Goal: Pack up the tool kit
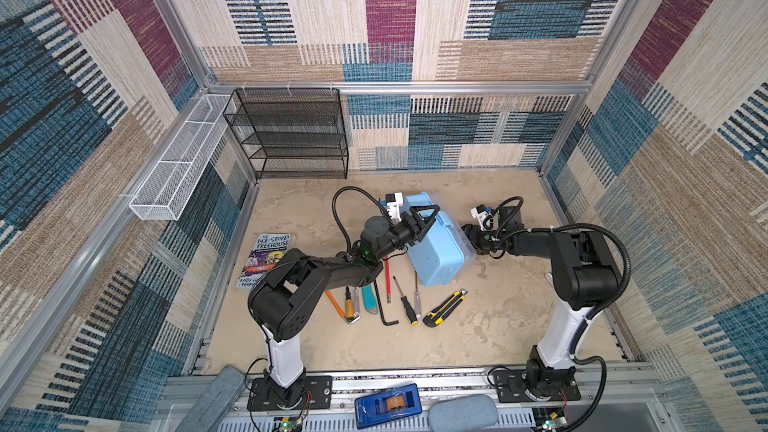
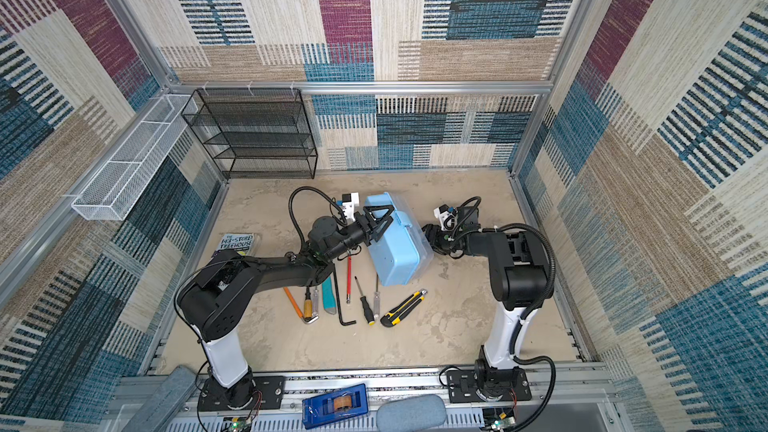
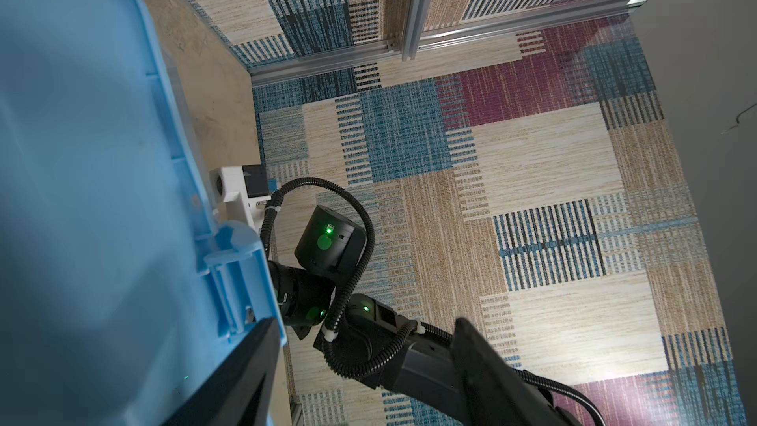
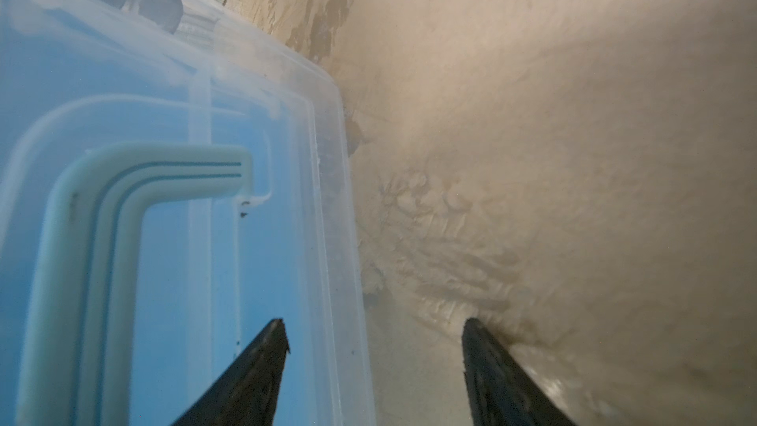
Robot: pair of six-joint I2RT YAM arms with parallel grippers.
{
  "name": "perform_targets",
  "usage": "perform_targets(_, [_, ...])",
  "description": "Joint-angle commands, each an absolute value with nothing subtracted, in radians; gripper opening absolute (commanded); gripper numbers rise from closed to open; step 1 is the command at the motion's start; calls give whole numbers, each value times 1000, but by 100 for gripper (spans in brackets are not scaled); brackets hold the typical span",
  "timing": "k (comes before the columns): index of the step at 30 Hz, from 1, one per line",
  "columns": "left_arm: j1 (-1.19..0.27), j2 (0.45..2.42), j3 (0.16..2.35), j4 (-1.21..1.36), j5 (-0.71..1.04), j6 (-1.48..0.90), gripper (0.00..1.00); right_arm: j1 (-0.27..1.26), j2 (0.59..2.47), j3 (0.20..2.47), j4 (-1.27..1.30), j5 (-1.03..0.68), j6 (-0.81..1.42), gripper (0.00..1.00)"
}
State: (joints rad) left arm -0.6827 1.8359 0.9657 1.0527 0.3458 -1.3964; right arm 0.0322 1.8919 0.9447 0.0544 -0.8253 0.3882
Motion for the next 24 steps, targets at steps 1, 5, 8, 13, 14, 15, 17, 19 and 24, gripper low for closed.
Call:
perform_targets(1, [-678, 1811, 987, 975, 363, -1333, 72, 32, 1881, 956, 60, -832, 393, 70])
perform_targets(5, [-676, 1773, 1014, 876, 371, -1286, 73, 32, 1879, 966, 52, -828, 394, 71])
perform_targets(8, [-671, 1743, 1026, 820, 371, -1259, 74, 32, 1877, 969, 52, -830, 398, 72])
perform_targets(13, [-661, 1673, 1025, 665, 367, -1203, 76, 32, 1870, 972, 55, -830, 400, 72])
perform_targets(14, [-661, 1658, 1028, 626, 362, -1185, 77, 32, 1869, 972, 55, -830, 400, 72])
perform_targets(15, [-660, 1644, 1027, 555, 354, -1168, 77, 32, 1867, 974, 55, -830, 400, 72])
perform_targets(17, [-658, 1611, 1022, 457, 339, -1143, 79, 32, 1863, 974, 56, -834, 401, 72])
perform_targets(19, [-654, 1585, 1001, 411, 322, -1134, 80, 32, 1857, 976, 55, -836, 400, 72])
perform_targets(24, [-649, 1546, 995, 257, 286, -1097, 81, 32, 1848, 982, 59, -850, 400, 73])
